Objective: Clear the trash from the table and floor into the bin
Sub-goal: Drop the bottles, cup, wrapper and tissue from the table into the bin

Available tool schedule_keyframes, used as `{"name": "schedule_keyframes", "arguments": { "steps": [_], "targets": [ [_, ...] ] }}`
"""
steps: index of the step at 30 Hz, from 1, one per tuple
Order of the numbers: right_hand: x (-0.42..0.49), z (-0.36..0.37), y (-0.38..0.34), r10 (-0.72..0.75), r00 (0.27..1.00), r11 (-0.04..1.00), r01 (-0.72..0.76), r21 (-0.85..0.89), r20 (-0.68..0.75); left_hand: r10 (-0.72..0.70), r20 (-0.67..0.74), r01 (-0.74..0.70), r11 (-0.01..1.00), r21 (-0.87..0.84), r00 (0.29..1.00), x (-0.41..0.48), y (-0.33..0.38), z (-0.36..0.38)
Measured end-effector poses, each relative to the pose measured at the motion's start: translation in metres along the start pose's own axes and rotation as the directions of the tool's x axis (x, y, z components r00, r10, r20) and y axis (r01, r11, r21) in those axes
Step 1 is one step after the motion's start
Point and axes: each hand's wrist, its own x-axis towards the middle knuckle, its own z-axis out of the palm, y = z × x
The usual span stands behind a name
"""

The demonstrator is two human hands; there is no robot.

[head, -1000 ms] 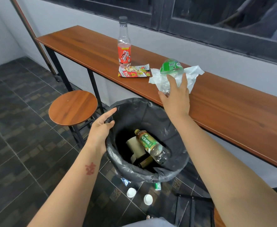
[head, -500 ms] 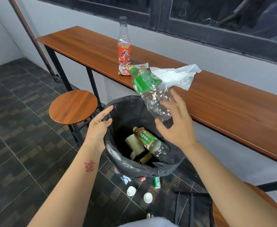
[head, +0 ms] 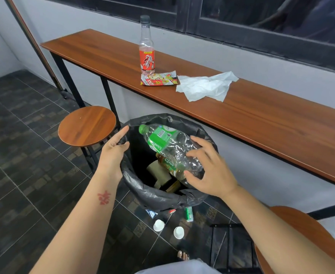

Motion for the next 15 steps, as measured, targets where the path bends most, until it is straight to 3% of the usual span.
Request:
{"name": "schedule_keyframes", "arguments": {
  "steps": [3, 6, 8, 10, 15],
  "targets": [
    [-0.004, -0.001, 0.008, 0.085, 0.979, 0.995, -0.076, -0.057, 0.187, 0.002, -0.001, -0.002, 1.000, 0.002, 1.000, 0.000, -0.001, 0.000],
    [0.008, 0.005, 0.014, 0.174, 0.889, 0.984, -0.140, -0.110, 0.424, 0.016, 0.024, -0.016, 1.000, 0.027, 1.000, 0.001, -0.001, 0.005],
    [0.015, 0.010, 0.015, 0.174, 0.850, 0.980, -0.103, -0.168, 0.497, 0.017, 0.032, -0.017, 0.999, 0.029, 0.999, 0.000, -0.002, 0.008],
    [0.021, 0.010, 0.014, 0.126, 0.881, 0.976, -0.027, -0.217, 0.456, 0.013, 0.022, -0.014, 1.000, 0.026, 1.000, -0.001, -0.002, 0.010],
    [0.059, -0.011, 0.015, 0.047, 0.996, 0.972, -0.030, -0.232, 0.070, -0.003, 0.005, 0.003, 1.000, -0.015, 1.000, -0.001, 0.002, 0.014]
  ]
}}
